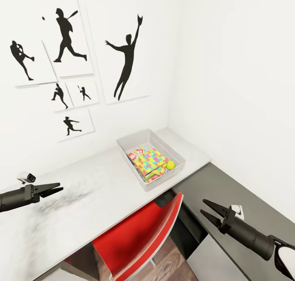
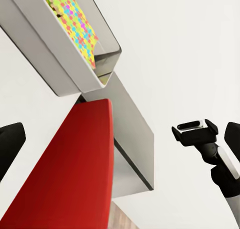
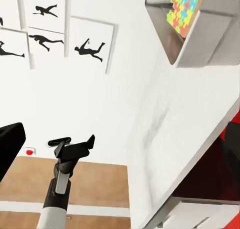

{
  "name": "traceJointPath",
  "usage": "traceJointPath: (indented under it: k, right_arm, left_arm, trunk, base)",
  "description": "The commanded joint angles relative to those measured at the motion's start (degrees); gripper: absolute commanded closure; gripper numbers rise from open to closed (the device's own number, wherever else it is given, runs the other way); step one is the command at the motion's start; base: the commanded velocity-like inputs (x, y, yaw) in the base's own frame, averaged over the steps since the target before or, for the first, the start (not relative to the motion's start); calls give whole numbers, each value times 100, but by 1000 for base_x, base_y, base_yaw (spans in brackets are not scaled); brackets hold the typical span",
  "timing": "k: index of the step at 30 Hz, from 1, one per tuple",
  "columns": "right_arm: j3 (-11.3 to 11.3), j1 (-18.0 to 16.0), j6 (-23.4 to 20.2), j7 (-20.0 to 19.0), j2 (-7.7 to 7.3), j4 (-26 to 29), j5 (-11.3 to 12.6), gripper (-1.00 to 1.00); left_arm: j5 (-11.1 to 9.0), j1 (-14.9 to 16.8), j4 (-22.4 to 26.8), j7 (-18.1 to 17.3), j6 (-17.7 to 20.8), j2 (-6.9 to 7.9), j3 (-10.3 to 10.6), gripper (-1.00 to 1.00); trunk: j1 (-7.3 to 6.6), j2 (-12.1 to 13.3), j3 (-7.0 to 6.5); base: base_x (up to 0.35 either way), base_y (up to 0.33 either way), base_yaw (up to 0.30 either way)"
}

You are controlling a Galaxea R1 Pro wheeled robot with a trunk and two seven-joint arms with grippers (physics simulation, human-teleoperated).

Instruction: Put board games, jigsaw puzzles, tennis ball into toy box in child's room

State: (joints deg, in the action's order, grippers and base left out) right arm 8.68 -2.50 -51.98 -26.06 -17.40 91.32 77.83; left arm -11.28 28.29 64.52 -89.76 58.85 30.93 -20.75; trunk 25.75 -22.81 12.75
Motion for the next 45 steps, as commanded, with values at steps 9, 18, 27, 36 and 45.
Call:
traceJointPath:
  k: [9,18,27,36,45]
  right_arm:
    - [3,-5,165,-122,-12,0,-25,-100]
    - [-5,-5,221,-134,-10,0,-28,-100]
    - [-7,-5,229,-136,-9,0,-29,-100]
    - [-6,-5,231,-136,-9,0,-31,-100]
    - [-10,-5,232,-136,-9,0,-31,-100]
  left_arm:
    - [11,-12,-12,-24,48,1,1,-100]
    - [7,-162,5,-24,42,17,-6,-100]
    - [9,-197,15,-24,39,26,-8,-100]
    - [4,-201,16,-24,34,27,-9,-100]
    - [11,-201,16,-24,31,41,-29,-100]
  trunk:
    - [4,-11,-74]
    - [4,-11,-160]
    - [4,-11,-246]
    - [4,-11,-332]
    - [4,-11,-418]
  base:
    - [0,0,0]
    - [0,0,0]
    - [0,0,0]
    - [0,0,0]
    - [0,0,0]
